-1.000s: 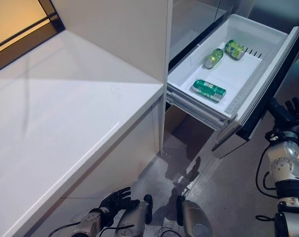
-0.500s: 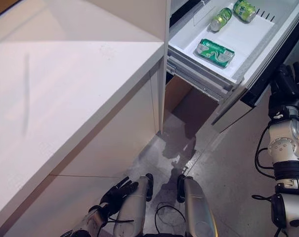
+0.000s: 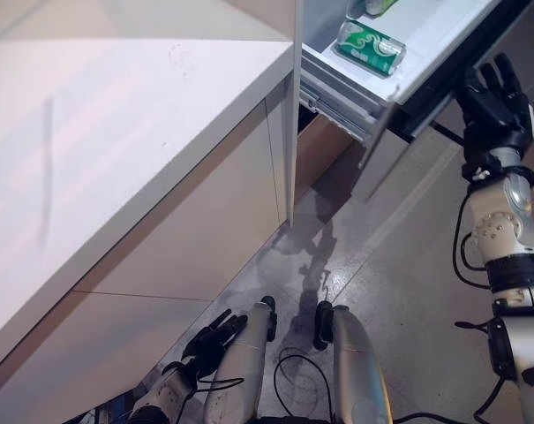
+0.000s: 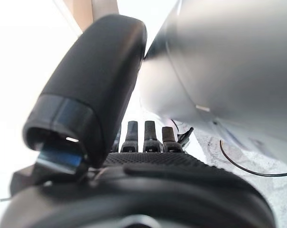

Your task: Put drinks into fridge and close the fridge

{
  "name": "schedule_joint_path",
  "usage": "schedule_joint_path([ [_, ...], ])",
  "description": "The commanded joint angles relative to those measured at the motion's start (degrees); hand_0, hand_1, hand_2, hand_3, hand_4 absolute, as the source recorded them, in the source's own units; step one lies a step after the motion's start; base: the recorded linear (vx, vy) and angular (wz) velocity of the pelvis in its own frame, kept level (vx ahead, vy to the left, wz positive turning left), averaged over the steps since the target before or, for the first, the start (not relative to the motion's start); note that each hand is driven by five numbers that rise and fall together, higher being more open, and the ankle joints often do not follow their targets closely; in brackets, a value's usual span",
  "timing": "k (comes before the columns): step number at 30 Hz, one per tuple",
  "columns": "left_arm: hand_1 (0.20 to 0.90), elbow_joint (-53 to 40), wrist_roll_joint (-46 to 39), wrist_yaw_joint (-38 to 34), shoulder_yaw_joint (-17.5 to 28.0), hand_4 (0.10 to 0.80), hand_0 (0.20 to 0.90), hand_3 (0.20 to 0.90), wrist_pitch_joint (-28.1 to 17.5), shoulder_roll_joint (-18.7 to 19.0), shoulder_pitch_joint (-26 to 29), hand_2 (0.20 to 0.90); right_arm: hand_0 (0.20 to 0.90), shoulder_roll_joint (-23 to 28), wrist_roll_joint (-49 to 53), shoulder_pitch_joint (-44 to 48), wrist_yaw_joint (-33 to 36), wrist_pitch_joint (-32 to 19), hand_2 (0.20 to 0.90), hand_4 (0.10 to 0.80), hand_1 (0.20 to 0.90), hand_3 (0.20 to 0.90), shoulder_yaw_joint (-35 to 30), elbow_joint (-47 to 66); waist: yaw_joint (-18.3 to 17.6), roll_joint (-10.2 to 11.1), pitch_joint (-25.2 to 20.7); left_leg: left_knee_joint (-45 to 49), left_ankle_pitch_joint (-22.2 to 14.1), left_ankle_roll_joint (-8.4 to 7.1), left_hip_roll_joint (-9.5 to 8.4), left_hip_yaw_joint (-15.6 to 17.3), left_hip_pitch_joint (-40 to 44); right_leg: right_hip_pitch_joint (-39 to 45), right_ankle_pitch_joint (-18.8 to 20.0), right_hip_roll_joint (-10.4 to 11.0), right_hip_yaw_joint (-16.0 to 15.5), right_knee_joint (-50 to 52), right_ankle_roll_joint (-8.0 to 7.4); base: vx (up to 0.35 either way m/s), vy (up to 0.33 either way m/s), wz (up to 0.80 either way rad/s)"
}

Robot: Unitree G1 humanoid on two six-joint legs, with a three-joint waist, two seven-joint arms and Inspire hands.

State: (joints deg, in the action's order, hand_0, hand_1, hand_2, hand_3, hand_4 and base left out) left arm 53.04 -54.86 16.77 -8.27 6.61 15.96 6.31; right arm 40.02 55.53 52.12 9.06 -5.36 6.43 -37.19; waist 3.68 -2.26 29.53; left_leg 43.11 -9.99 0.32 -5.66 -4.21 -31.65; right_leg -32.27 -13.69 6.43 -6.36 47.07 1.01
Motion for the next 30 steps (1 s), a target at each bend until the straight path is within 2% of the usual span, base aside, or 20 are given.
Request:
schedule_joint_path([
  [1,0.900,-3.0,-0.4,1.4,-1.0,0.800,0.900,0.900,0.8,1.6,-3.0,0.900,0.900,0.1,-5.2,12.1,-10.1,0.7,0.900,0.800,0.900,0.900,8.1,4.9,6.5,0.6,-1.8,3.1,-7.5,6.33,-3.22,3.3,3.4,3.4,-1.5,-0.1,-2.3,1.5,2.03,0.045,0.018,0.13],
  [5,0.900,-3.0,0.2,2.1,-1.3,0.800,0.900,0.900,1.2,1.7,-3.0,0.900,0.900,-0.2,-7.5,15.3,-9.6,2.0,0.900,0.800,0.900,0.900,10.8,2.3,7.4,0.4,-1.8,2.1,-6.7,6.23,-3.44,2.6,4.2,4.6,-0.8,0.3,-2.6,0.4,1.82,0.005,0.018,0.17],
  [6,0.900,-2.9,0.3,2.2,-1.5,0.800,0.900,0.900,1.2,1.8,-2.9,0.900,0.900,-0.4,-8.2,15.8,-9.6,2.1,0.900,0.800,0.900,0.900,11.5,2.0,7.6,0.4,-1.7,0.9,-4.7,6.31,-3.28,2.7,4.0,4.7,1.0,0.7,-3.4,-1.0,2.33,-0.079,0.016,0.19],
  [16,0.900,-1.7,2.5,1.4,-1.7,0.800,0.900,0.900,1.8,2.0,-2.7,0.900,0.900,-2.2,-9.4,18.5,-7.4,1.2,0.900,0.800,0.900,0.900,14.2,-0.4,8.9,0.7,-2.2,-2.1,-4.2,6.12,-3.06,1.6,7.6,9.5,2.3,1.5,-4.3,-5.2,1.88,0.012,0.002,0.16],
  [22,0.900,-0.1,4.3,1.6,-1.5,0.800,0.900,0.900,1.2,2.1,-2.7,0.900,0.900,-1.9,-10.6,17.6,-0.9,-3.0,0.900,0.800,0.900,0.900,12.5,-1.1,8.6,1.3,-3.0,-4.6,-4.4,6.18,-2.44,1.8,10.5,12.9,3.3,1.4,-3.9,-9.0,1.26,0.001,-0.016,0.04],
  [26,0.900,0.5,4.7,1.6,-1.2,0.800,0.900,0.900,0.6,1.9,-2.9,0.900,0.900,-1.1,-11.5,16.0,0.7,-4.4,0.900,0.800,0.900,0.900,11.0,-0.6,7.9,1.8,-3.7,-6.9,-4.3,6.06,-1.94,2.1,12.3,14.7,4.1,0.8,-3.5,-12.0,0.84,-0.009,-0.005,-0.01],
  [30,0.900,1.3,5.7,1.5,-0.6,0.800,0.900,0.900,-0.3,1.8,-3.1,0.900,0.900,-0.4,-12.5,9.7,1.8,-4.0,0.900,0.800,0.900,0.900,7.7,2.7,6.0,3.0,-5.6,-11.6,-3.4,5.26,-0.80,2.9,15.8,17.8,6.1,0.2,-2.5,-18.2,-0.21,-0.052,-0.035,-0.07],
])
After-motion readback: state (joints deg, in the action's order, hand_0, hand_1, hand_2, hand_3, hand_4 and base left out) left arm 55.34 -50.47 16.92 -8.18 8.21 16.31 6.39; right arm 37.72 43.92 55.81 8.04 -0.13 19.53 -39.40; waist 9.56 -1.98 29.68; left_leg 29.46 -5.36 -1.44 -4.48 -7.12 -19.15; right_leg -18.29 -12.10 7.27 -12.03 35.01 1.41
